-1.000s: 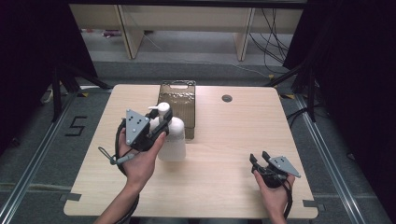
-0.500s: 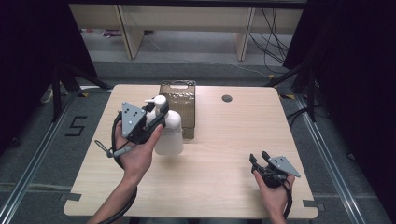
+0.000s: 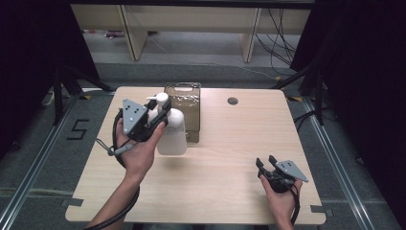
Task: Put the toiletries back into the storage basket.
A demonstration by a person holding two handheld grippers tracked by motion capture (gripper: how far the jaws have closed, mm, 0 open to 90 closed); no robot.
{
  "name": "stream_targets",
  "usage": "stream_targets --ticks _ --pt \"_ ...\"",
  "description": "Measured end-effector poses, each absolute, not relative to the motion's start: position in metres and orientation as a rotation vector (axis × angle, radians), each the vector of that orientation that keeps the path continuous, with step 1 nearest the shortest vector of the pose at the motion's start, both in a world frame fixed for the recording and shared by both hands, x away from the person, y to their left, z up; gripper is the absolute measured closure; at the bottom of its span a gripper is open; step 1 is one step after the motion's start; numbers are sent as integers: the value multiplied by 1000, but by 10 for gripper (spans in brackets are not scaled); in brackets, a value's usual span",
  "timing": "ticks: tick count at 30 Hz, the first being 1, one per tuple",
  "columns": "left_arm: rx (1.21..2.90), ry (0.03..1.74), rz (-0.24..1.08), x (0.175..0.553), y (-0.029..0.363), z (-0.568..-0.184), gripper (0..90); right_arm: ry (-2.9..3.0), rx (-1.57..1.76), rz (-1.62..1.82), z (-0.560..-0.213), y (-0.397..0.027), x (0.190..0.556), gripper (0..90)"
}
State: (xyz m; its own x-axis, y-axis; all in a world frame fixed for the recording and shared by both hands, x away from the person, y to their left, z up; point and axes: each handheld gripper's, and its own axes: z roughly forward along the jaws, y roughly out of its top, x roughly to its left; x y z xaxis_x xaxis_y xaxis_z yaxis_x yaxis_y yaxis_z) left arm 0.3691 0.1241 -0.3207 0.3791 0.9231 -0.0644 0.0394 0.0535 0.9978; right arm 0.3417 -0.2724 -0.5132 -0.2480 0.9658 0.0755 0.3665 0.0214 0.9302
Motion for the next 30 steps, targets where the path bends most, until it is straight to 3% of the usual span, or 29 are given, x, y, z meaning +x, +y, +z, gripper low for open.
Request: stream_targets --ticks 30 --pt "1312 962 899 392 131 -297 595 1676 1376 1235 -514 -272 342 453"
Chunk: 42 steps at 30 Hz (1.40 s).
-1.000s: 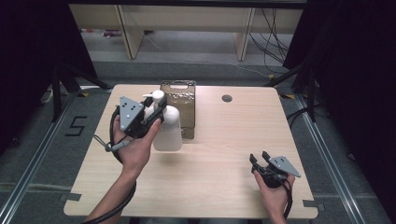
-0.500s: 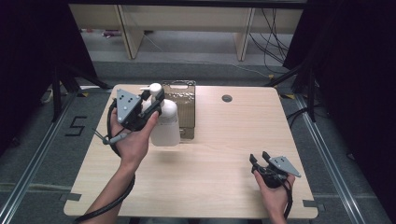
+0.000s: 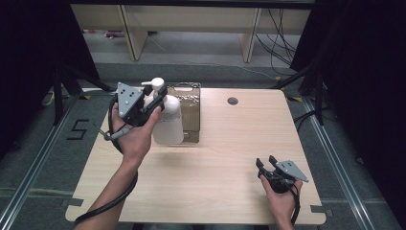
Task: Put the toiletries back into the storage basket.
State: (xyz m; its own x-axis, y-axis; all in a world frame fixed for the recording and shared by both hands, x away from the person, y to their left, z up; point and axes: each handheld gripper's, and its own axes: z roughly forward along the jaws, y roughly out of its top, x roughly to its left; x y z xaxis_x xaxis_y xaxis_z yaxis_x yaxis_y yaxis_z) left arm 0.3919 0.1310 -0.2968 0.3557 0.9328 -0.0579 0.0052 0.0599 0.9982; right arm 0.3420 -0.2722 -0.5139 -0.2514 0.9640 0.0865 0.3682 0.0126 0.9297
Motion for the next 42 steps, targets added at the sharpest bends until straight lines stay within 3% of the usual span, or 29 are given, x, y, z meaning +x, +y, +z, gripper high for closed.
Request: stream_targets --ticks 42 --pt "1305 945 894 430 129 -284 595 1684 1404 1238 -513 -274 341 441"
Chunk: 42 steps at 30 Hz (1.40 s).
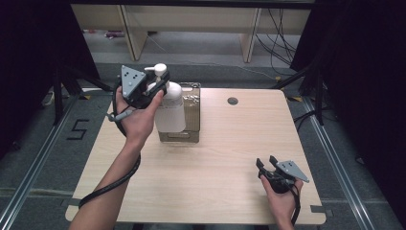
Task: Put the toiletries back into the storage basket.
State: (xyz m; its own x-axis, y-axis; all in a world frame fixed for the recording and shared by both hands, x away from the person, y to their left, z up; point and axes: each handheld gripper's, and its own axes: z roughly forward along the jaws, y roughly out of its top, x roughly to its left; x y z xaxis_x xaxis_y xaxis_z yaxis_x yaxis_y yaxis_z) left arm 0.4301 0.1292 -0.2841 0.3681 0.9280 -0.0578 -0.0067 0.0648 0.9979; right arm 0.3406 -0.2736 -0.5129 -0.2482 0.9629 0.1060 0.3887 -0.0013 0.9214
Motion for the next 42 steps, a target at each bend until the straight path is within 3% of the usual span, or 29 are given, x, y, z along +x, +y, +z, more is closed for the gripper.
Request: stream_targets --ticks 42 --pt "1339 925 915 464 125 -289 595 1666 1386 1233 -513 -275 340 430"
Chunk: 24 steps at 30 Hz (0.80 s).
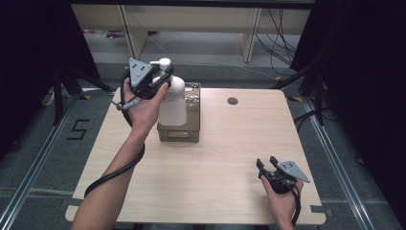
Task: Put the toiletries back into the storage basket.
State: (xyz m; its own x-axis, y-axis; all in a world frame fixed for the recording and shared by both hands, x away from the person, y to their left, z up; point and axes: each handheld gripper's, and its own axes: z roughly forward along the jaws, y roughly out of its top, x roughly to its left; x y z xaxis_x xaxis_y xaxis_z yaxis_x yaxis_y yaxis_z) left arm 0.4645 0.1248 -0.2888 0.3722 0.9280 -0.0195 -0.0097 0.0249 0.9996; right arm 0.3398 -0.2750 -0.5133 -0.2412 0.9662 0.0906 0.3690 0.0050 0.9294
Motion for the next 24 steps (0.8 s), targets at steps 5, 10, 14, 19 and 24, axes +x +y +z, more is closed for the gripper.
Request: stream_targets --ticks 5,10,14,19,24 --pt "1347 928 916 468 124 -292 594 1672 1382 1231 -513 -275 339 429" --pt "1357 934 917 473 124 -296 595 1668 1446 1236 -512 -272 337 429" --pt "1362 939 919 475 124 -297 595 1682 1403 1216 -512 -275 338 428" --pt "1362 963 905 478 124 -301 595 1676 1400 1249 -513 -274 339 429" --pt "1365 966 902 479 124 -305 595 1687 1396 1236 -513 -275 339 428"
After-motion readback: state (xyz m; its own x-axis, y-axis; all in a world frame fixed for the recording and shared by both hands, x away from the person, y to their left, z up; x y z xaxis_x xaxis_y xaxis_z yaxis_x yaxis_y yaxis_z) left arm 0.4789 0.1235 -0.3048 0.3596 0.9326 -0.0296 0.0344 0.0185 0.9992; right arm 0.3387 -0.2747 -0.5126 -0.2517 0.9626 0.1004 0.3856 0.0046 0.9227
